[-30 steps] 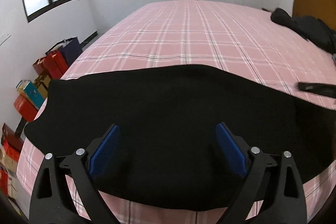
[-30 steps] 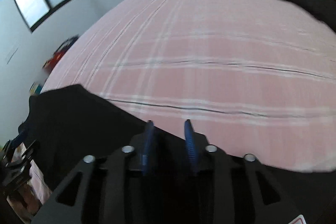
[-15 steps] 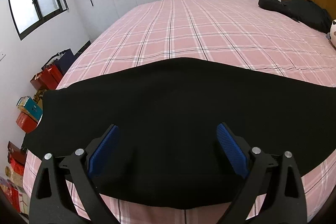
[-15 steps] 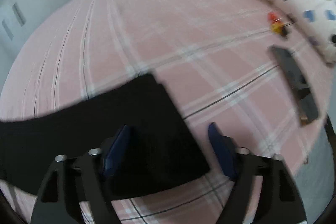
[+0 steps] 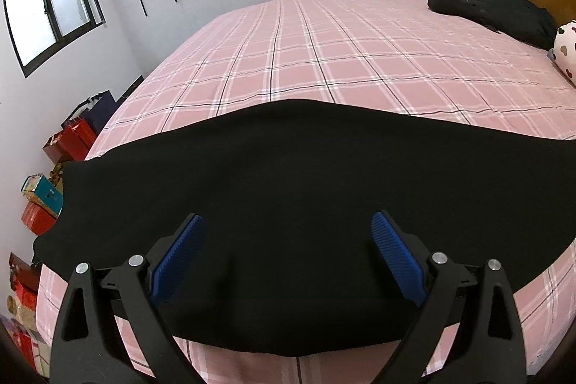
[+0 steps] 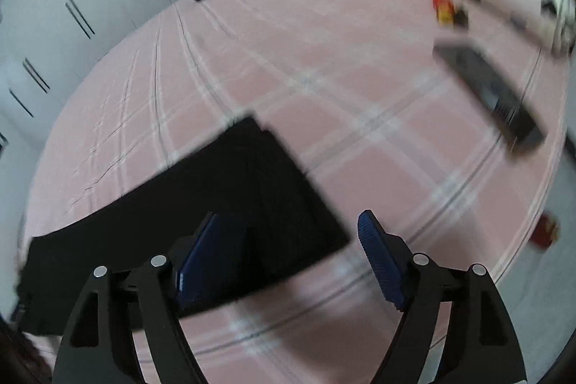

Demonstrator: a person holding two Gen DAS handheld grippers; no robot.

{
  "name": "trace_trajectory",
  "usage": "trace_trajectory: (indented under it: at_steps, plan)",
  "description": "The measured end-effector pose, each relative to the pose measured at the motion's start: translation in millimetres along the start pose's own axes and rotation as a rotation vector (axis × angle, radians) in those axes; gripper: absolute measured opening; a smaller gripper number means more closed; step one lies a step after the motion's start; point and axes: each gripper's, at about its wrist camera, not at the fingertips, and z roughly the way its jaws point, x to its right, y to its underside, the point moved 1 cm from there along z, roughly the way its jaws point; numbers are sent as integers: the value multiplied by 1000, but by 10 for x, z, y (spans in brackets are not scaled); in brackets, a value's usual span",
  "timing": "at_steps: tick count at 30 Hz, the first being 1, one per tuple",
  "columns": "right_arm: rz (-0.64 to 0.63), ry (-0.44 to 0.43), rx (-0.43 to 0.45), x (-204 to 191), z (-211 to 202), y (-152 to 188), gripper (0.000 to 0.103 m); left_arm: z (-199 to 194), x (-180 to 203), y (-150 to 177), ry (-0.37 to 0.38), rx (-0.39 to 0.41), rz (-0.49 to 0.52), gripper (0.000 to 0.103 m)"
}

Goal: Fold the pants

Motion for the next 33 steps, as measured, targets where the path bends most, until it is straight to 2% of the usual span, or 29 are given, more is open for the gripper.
trace_trajectory:
  at_steps: [1,4,6,7,8,10,11,13,16,18,20,24,25,26,29,33]
  plan:
    - [11,0,-17,-3,63,31,77,-15,-9,-1,6,1,-1,92]
    - [61,-7,24,-66,89,68,83,-16,-24,-7,12,1,-12,93]
    - [126,-33,38,-65,86,71,83,-8,-44,-13,14,0,-24,93]
    - [161,-60,44,-56,85,48,78,0,-60,-15,14,-3,-31,93]
    - [196,-89,53,-29,72,27,70,9,-73,-17,14,-5,-37,93]
    - [297,-194,37,40,124,-12,14,20,-118,-23,18,-10,-59,93]
    - [338,-229,27,53,142,-14,15,24,-141,-25,25,-15,-70,93]
    - [351,-227,57,-24,59,-26,14,35,-184,-25,35,-23,-90,93]
    - [342,-241,136,-187,-295,-153,13,46,-289,-8,56,-44,-140,93]
    - [287,-199,188,-292,-512,-269,13,35,-373,21,69,-63,-171,93]
    - [249,-140,186,-319,-536,-324,13,6,-449,58,75,-72,-190,93]
    - [195,29,65,-385,-192,-249,13,-7,-614,106,94,-90,-258,93]
    - [190,47,60,-430,-187,-209,13,-10,-661,121,93,-95,-273,93]
    - [196,46,74,-491,-204,-174,13,-17,-691,129,89,-94,-277,93]
    - [178,-37,151,-782,-514,-83,13,-47,-784,142,67,-78,-273,93]
    - [30,-212,223,-1567,-1030,-67,13,-51,-915,161,81,-75,-310,93]
